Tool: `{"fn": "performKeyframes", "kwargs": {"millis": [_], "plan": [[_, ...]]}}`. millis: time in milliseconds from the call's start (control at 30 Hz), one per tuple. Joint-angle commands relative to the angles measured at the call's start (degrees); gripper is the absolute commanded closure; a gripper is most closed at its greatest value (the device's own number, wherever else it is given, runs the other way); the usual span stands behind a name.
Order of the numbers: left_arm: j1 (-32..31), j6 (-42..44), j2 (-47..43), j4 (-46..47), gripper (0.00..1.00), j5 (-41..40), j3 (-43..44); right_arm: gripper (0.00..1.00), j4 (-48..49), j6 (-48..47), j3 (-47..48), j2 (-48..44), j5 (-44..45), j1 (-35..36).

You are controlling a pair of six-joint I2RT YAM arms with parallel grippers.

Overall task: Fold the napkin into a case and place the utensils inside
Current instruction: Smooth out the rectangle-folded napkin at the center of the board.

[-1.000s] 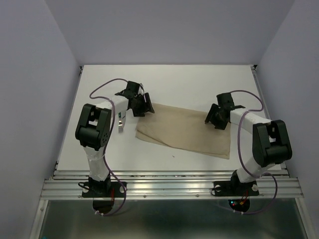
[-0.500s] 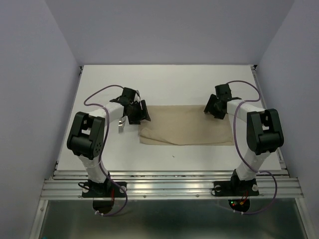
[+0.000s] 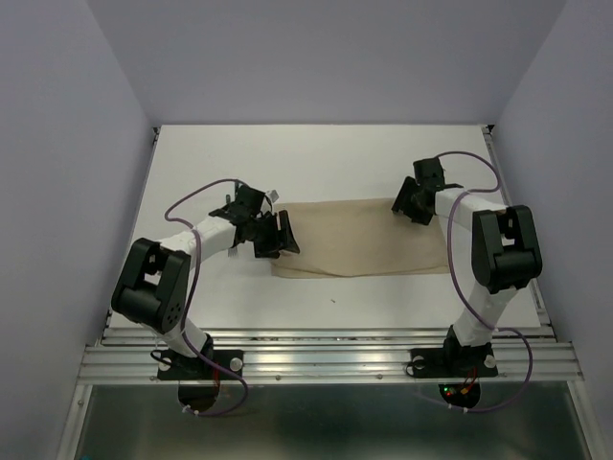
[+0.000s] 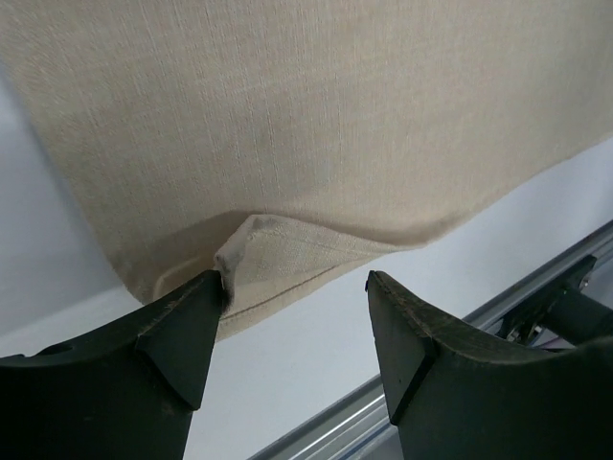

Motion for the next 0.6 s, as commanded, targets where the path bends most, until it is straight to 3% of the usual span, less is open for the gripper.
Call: {"fn": "performKeyframes", "kwargs": {"millis": [0, 200, 567], "plan": [[-1.05, 0.3, -2.34, 0.52, 0.28, 3.94, -3.25, 0.33, -0.95, 0.37, 0.2, 2.76, -0.31, -0.48], [-1.05, 1.18, -4.28, -0.97, 0.28, 4.38, -4.66, 0.33, -1.13, 0.11, 0.29, 2.68, -0.4, -0.48], [-1.14, 2.85, -5.95, -5.98, 0.28, 1.57, 5.35, 0.32, -1.83, -0.95, -0.24, -0.05, -1.01, -0.48]]}}
